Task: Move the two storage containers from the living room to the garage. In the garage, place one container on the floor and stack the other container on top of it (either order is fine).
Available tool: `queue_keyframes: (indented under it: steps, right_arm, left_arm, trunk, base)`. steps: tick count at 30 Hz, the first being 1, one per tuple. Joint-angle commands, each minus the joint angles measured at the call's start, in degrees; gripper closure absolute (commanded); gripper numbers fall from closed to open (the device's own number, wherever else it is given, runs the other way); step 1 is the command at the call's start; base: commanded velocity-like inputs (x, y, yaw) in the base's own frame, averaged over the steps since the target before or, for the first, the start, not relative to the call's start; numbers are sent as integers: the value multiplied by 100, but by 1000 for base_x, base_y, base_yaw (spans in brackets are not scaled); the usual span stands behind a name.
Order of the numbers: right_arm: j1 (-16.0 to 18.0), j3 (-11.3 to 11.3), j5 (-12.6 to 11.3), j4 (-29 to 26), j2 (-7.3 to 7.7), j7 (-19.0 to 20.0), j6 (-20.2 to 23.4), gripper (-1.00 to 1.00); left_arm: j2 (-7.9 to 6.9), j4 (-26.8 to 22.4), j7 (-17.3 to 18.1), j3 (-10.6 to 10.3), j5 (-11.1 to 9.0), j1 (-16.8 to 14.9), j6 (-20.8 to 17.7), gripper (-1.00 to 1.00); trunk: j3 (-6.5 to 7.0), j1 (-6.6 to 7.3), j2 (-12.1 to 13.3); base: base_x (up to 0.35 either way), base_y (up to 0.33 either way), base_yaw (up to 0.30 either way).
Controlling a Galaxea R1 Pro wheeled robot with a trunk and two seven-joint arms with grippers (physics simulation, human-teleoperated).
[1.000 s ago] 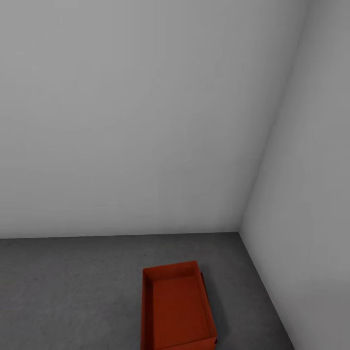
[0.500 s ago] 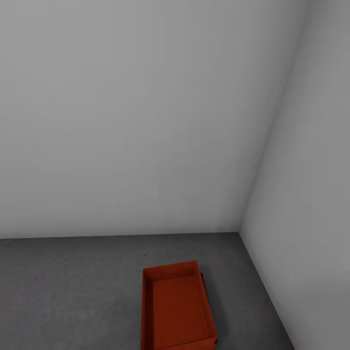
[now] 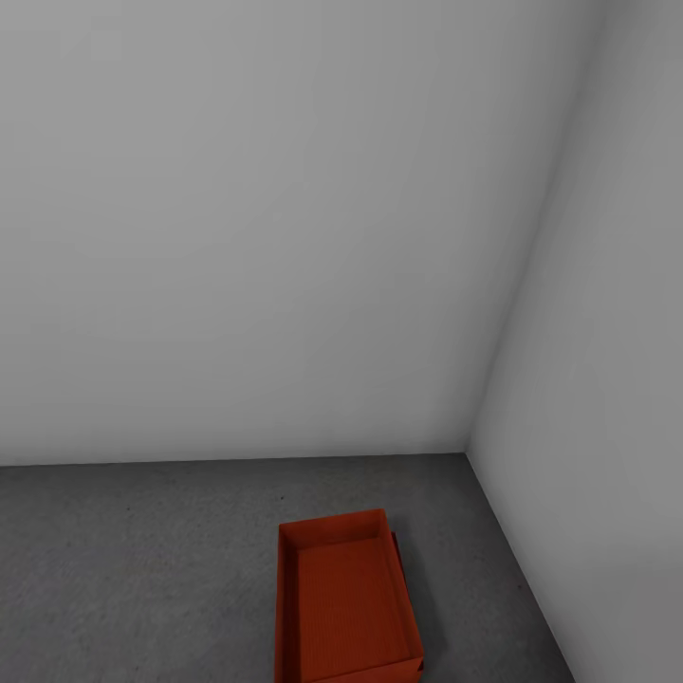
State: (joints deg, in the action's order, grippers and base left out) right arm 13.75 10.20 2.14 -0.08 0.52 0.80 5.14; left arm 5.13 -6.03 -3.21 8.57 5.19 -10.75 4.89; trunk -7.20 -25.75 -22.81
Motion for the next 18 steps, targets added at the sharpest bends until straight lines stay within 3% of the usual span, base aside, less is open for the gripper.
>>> queue_keyframes:
  steps: [1, 18]
  right_arm:
    - [5, 26, 23, -1, 1, 8, 22, -100]
    - [5, 33, 18, 72, -42, 8, 22, -100]
  left_arm:
    - [4, 6, -15, 42, 54, -2, 21, -100]
    - [6, 0, 11, 44, 43, 28, 21, -100]
  trunk:
    - [-11, -3, -11]
    - [-11, -3, -11]
  base:
    - [0, 0, 0]
    - [0, 0, 0]
